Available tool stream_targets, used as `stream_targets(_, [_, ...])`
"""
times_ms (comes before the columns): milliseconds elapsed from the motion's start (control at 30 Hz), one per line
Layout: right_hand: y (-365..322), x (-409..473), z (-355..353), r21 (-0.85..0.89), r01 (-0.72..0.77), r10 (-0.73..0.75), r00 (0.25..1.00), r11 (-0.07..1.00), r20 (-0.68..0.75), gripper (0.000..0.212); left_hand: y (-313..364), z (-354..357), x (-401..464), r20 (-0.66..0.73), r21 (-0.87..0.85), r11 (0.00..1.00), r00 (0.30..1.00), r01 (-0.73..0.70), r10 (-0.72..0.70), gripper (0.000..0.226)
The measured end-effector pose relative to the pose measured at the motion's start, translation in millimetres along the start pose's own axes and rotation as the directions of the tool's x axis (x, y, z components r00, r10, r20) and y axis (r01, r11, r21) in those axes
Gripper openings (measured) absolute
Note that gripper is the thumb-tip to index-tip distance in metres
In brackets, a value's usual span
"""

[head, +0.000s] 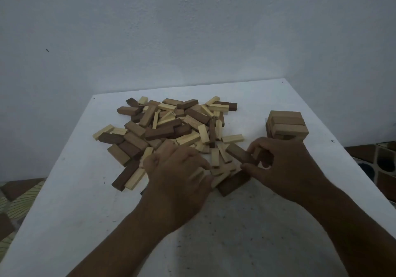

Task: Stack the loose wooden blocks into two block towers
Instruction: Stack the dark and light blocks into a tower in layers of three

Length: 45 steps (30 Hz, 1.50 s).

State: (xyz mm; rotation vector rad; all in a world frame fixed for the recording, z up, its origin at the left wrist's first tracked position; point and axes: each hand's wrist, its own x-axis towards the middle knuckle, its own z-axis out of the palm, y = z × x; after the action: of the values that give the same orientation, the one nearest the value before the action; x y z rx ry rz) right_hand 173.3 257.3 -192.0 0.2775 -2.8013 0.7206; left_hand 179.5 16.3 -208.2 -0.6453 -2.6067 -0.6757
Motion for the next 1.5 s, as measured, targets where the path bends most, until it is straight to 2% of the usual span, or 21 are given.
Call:
stream_targets(100, [18.0,-21.8,-6.2,-0.077,-0.175,0.18,0.982,0.982,0.064,0.022,19.6,9.2,10.3,0.183,0.051,0.996,0.981,-0.066,0.056,0.026])
stream_targets(233, [35.7,-41.7,-14.3,-0.15,-0.283,0.302,0.946,0.947,0.117,0.031,36.4,26.2,19.7,0.255,0.125,0.986,0.964,-0.111,0.077,0.023])
stream_targets(333, [42.1,-47.6,-16.3,-0.102,-0.267,0.277,0.956,0.958,0.098,0.038,46.7,41.0,30.2,0.262,0.114,0.986,0.961,-0.124,0.091,0.021])
stream_targets(467, [50.3,-49.2,-9.8,0.049,-0.225,0.228,0.971,0.973,-0.067,0.028,61.2,64.2,43.5,0.24,0.089,0.99,0.967,-0.11,0.086,0.018])
stream_targets(600, [57.0,-53.0,0.1,0.058,-0.182,0.187,0.977,0.982,-0.098,0.03,70.5,71.4,47.0,0.215,0.122,0.992,0.977,-0.028,0.002,0.028])
stream_targets(667, [59.3,-54.0,1.8,0.087,-0.149,0.158,0.981,0.985,-0.109,0.029,69.6,77.9,43.7,0.235,0.065,0.997,0.972,-0.027,0.011,0.036])
stream_targets(767, [57.9,-57.8,1.7,0.133,-0.058,0.077,0.987,0.989,-0.14,0.036,68.7,83.8,36.8,0.22,0.007,0.998,0.974,-0.055,0.052,0.036])
stream_targets(867, [56.7,-60.5,-3.9,0.32,-0.078,0.123,0.984,0.944,-0.125,0.039,68.6,80.8,31.7,0.171,0.028,0.996,0.982,-0.08,0.074,0.037])
stream_targets(933, [58.9,-60.0,-4.6,0.389,-0.098,0.188,0.961,0.916,-0.201,0.035,68.1,79.0,29.3,0.173,0.022,0.994,0.98,-0.108,0.102,0.036])
stream_targets(1033, [64.3,-57.7,-0.8,0.317,-0.117,0.222,0.922,0.941,-0.317,0.021,68.4,78.7,27.6,0.201,0.05,0.99,0.972,-0.134,0.122,0.036])
stream_targets(1133, [68.3,-58.2,4.2,0.203,-0.165,0.222,0.929,0.965,-0.298,0.011,67.6,77.5,29.0,0.229,0.025,0.994,0.968,-0.11,0.101,0.037])
stream_targets(1267, [72.9,-56.5,7.1,0.054,-0.193,0.2,0.929,0.98,-0.311,0.025,63.9,75.1,31.3,0.238,-0.012,0.994,0.966,-0.104,0.104,0.034])
stream_targets(1433, [67.2,-57.5,4.6,0.113,-0.171,0.192,0.958,0.979,-0.211,0.035,51.8,72.7,38.1,0.214,-0.077,0.989,0.967,-0.127,0.14,0.028])
stream_targets(1500, [66.3,-57.7,4.7,0.118,-0.14,0.163,0.962,0.983,-0.22,0.035,45.8,72.8,40.5,0.223,-0.11,0.987,0.965,-0.115,0.137,0.028])
